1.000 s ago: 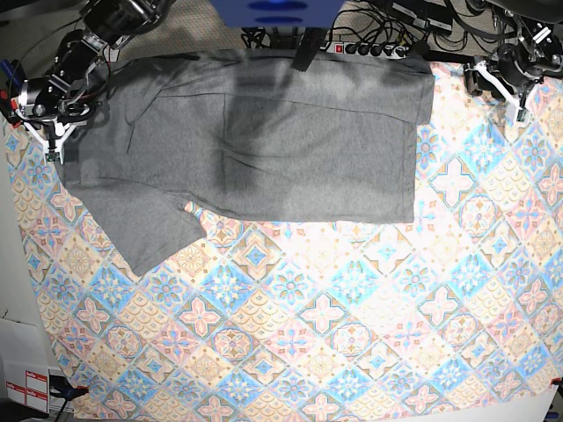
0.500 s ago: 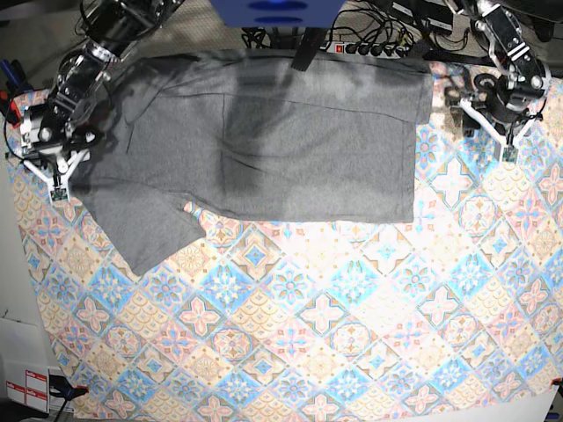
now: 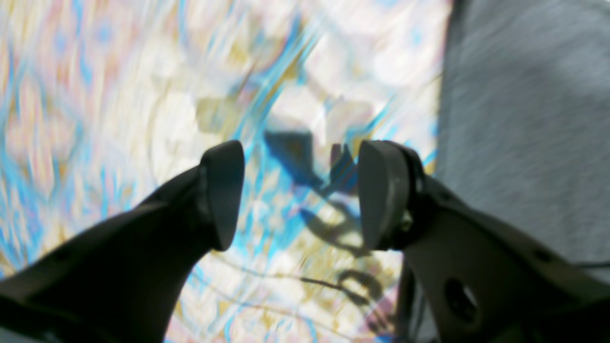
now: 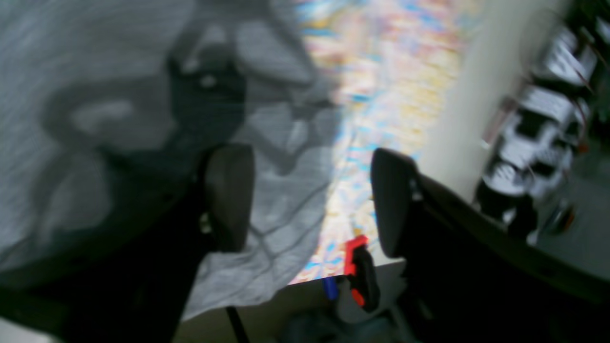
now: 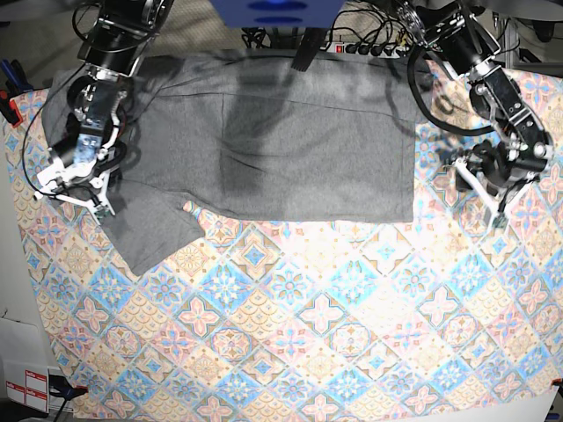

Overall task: Fold the T-shirt properly
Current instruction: 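Release the corners and move both grippers to the shirt's hem edge, then lower both grippers onto the hem corners of the grey shirt, then close both grippers on the hem corners and lift slightly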

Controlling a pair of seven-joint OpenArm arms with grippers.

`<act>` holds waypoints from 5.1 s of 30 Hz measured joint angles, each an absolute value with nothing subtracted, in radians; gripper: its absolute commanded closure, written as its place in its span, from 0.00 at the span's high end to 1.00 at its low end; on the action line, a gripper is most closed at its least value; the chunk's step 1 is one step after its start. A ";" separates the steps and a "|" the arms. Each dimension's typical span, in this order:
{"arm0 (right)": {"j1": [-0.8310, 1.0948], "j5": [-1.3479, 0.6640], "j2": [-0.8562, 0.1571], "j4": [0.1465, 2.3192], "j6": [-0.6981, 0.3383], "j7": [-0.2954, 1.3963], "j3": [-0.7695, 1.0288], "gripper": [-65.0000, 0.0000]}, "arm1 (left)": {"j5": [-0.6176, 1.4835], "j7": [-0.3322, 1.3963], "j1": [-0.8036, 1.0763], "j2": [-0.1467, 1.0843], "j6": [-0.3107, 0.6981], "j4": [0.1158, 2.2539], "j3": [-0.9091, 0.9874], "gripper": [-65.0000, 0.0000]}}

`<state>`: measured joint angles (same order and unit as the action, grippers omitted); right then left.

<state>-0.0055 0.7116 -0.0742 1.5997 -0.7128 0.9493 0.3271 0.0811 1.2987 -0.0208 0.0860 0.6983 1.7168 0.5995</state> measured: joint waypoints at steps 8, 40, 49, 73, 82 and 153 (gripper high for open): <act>-0.152 0.722 -0.086 1.566 -0.703 0.950 0.300 0.65 | 0.048 1.298 -0.034 0.081 0.700 1.715 0.518 0.58; -0.559 0.727 -0.103 0.616 -0.704 0.391 0.396 0.65 | 0.049 1.242 -0.011 0.083 0.701 1.631 0.523 0.57; -0.603 0.730 -0.150 0.523 -0.691 0.359 0.419 0.65 | 0.048 1.241 -0.011 0.084 0.700 1.631 0.523 0.57; -0.628 0.729 -0.155 0.451 -0.680 0.350 0.481 0.65 | 0.054 1.236 -0.061 0.080 0.700 1.602 0.520 0.57; -0.614 0.722 -0.156 0.458 -0.680 0.336 0.481 0.65 | 0.053 1.240 -0.162 0.067 0.699 1.362 0.526 0.57; -0.659 0.728 -0.114 0.704 -0.517 0.449 0.517 0.07 | 0.035 1.029 -0.360 0.123 0.696 0.984 0.652 0.09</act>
